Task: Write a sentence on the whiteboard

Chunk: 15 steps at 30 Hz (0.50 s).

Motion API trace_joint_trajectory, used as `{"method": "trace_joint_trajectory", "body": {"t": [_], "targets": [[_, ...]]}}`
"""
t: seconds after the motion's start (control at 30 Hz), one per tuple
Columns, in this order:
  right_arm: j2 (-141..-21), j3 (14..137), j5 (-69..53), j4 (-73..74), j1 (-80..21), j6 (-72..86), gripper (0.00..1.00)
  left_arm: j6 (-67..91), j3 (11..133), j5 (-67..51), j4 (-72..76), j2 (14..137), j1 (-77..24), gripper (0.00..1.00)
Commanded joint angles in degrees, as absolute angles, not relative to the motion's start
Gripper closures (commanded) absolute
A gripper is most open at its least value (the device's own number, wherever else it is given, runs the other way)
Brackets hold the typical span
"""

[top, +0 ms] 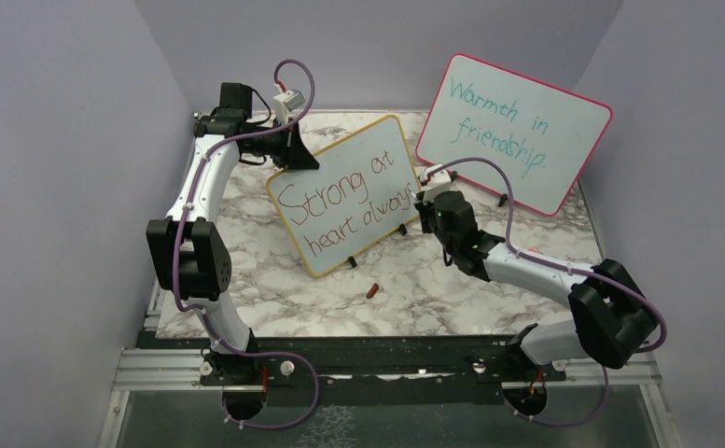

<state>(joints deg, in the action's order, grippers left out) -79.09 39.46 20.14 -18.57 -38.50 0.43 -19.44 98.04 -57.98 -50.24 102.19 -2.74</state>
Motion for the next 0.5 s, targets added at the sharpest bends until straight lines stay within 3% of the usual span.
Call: {"method": "trace_joint_trajectory", "body": {"t": [0.0, 0.47], "targets": [[-79.8, 38.78, 21.38, -16.84, -38.36, 1.89, 0.99, -23.61, 97.77, -52.71, -52.78, 104.41, -3.48, 1.0], [-79.28, 38.4, 16.82, -15.26, -38.37, 3.07, 0.99, -23.47, 97.96, -52.51, -52.82, 104.68, -3.47, 1.0]]}}
